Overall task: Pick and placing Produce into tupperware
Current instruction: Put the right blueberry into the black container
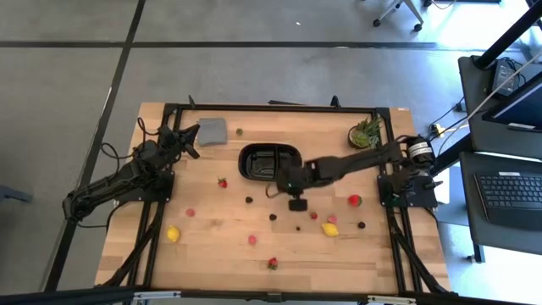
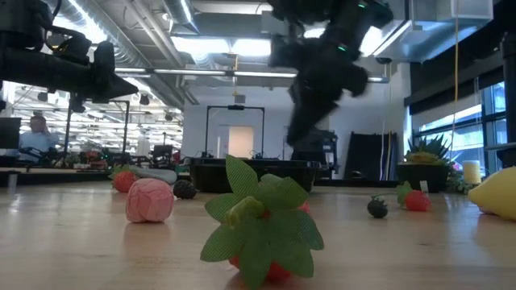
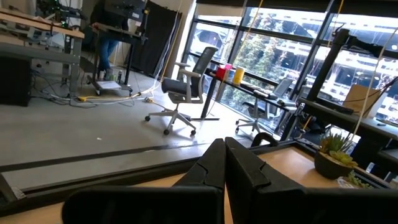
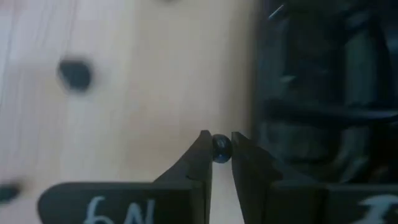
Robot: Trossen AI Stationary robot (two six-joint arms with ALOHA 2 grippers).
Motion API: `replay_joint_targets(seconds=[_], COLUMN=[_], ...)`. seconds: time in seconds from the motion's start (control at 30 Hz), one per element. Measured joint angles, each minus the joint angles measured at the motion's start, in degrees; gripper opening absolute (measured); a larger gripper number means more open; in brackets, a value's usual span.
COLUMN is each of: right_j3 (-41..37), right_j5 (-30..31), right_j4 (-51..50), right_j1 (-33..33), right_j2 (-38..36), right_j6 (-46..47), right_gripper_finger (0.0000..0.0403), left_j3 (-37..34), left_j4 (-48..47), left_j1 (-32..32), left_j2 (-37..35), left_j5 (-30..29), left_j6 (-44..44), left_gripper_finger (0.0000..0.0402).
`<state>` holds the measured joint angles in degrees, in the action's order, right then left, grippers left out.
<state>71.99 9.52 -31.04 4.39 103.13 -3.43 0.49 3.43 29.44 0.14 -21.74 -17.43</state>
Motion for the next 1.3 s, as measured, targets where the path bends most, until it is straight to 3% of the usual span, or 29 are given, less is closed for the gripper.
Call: replay_joint_targets(seconds=[0.43,0.7,1.0,1.3], right_j3=[8.9,7.3,7.0,7.0], right_j5=[-0.8,-2.5,-4.1,-4.2], right_j4=[3.8,10.7,10.1,9.5], right_j1=[-11.9,-12.4,-12.4,-12.4], right_j2=[0.0,2.7,8.9,9.4], right_j6=[3.6,4.8,5.0,4.7], right_gripper_finger=[0.005,0.005,0.0051,0.0084], left_j3=[0.0,0.0,0.0,0.0], left_j4=[0.0,0.0,0.0,0.0], left_j1=[0.0,0.0,0.0,0.0], left_j2=[0.0,0.1,0.6,0.6], left_j5=[0.0,0.0,0.0,0.0], left_j6=[0.0,0.0,0.0,0.0], left_gripper_finger=[0.0,0.0,0.0,0.0])
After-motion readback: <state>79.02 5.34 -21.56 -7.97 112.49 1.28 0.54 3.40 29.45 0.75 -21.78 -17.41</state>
